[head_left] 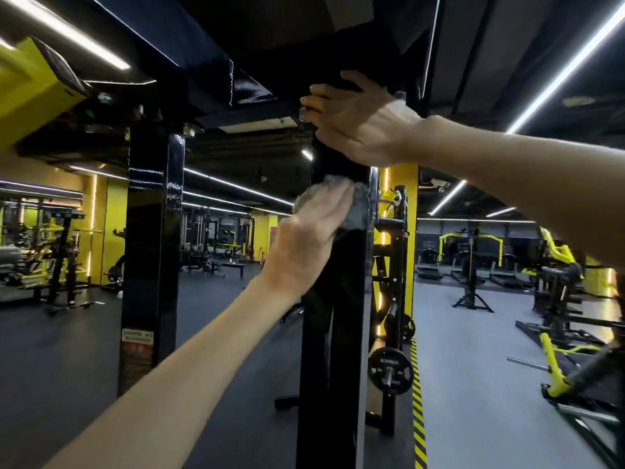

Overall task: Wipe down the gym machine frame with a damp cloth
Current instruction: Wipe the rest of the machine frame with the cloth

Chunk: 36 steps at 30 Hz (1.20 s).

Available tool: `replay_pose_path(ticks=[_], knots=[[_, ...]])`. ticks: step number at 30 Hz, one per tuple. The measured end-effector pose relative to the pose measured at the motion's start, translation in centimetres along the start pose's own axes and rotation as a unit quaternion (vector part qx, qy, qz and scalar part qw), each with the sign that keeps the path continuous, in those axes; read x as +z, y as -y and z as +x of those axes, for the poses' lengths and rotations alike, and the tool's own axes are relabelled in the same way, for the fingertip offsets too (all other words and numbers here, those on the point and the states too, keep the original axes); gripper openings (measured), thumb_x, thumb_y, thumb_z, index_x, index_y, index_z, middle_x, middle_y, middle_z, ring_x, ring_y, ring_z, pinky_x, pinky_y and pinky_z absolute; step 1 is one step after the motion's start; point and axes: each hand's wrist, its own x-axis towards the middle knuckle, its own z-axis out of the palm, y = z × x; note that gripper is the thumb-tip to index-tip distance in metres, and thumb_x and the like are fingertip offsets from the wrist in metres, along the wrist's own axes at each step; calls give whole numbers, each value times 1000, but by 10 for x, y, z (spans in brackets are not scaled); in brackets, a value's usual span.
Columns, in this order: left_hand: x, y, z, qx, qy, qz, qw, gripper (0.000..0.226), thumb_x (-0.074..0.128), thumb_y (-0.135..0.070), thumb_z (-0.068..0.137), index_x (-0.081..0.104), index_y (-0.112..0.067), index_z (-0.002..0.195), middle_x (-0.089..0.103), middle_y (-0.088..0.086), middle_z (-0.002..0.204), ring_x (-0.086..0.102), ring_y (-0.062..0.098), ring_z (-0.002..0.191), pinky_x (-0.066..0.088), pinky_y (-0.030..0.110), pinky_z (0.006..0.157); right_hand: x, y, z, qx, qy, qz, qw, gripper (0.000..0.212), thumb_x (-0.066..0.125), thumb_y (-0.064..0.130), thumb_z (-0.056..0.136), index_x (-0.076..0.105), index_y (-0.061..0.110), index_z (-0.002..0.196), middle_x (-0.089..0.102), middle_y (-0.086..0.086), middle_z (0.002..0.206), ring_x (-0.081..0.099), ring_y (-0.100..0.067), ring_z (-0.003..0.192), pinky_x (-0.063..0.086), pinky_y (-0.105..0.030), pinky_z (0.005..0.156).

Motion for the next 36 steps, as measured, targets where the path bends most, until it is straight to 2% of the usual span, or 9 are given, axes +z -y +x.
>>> replay_pose_path(ticks=[5,8,12,15,19,23,26,31,36], knots=[[-1,-14,-64,13,44,-39,998,57,65,14,75,51,1,129,60,19,130,63,31,116,47,37,99,6,17,-4,35,-16,-30,999,68,10,42,100,41,4,146,40,-12,153,29,-27,146,7,-51,119],[-4,-2,-25,-1,40,-26,999,50,56,12,78,57,5,127,62,22,128,63,34,115,41,41,102,7,16,-3,35,-23,-37,998,65,13,41,100,42,4,146,42,-12,152,32,-27,144,11,-51,119],[-2,10,19,-16,-2,-4,1000,44,58,13,78,64,7,121,65,22,125,64,32,115,42,33,103,6,15,-1,33,-14,-39,999,66,11,40,99,41,5,147,41,-12,152,32,-27,144,13,-50,119],[3,-5,-23,-12,-4,-20,1000,44,58,11,79,63,5,122,64,21,127,65,32,114,48,35,97,4,15,-2,40,1,-32,999,69,8,41,98,40,5,147,39,-11,154,29,-26,146,10,-49,119],[-2,-19,-80,-14,44,-41,998,52,68,15,70,63,3,121,65,19,124,66,31,111,46,36,98,0,19,-1,45,18,-29,998,70,6,42,97,38,6,148,38,-11,155,27,-25,146,9,-49,120],[-9,-2,-22,-10,45,-33,998,46,50,13,78,62,7,122,64,23,125,66,35,111,45,39,99,1,19,-2,53,10,-35,998,67,10,41,98,40,7,147,39,-10,154,29,-25,146,10,-49,119],[-4,5,13,-38,12,-23,999,46,55,18,79,62,7,123,64,22,126,65,32,114,44,35,102,-2,21,-2,53,13,-32,998,67,11,40,97,40,5,147,38,-11,154,28,-25,146,10,-49,119],[7,-23,-69,-38,-4,-42,998,41,53,9,84,61,3,123,64,20,125,65,31,112,51,35,94,0,26,-6,63,24,-22,998,65,13,39,99,38,3,147,37,-12,155,26,-26,147,9,-50,120],[3,-37,-119,-47,35,-65,996,45,52,11,81,55,-1,125,61,15,127,63,29,113,51,35,93,10,64,-30,40,17,-28,999,61,18,39,99,45,6,143,41,-12,152,29,-25,145,8,-50,119]])
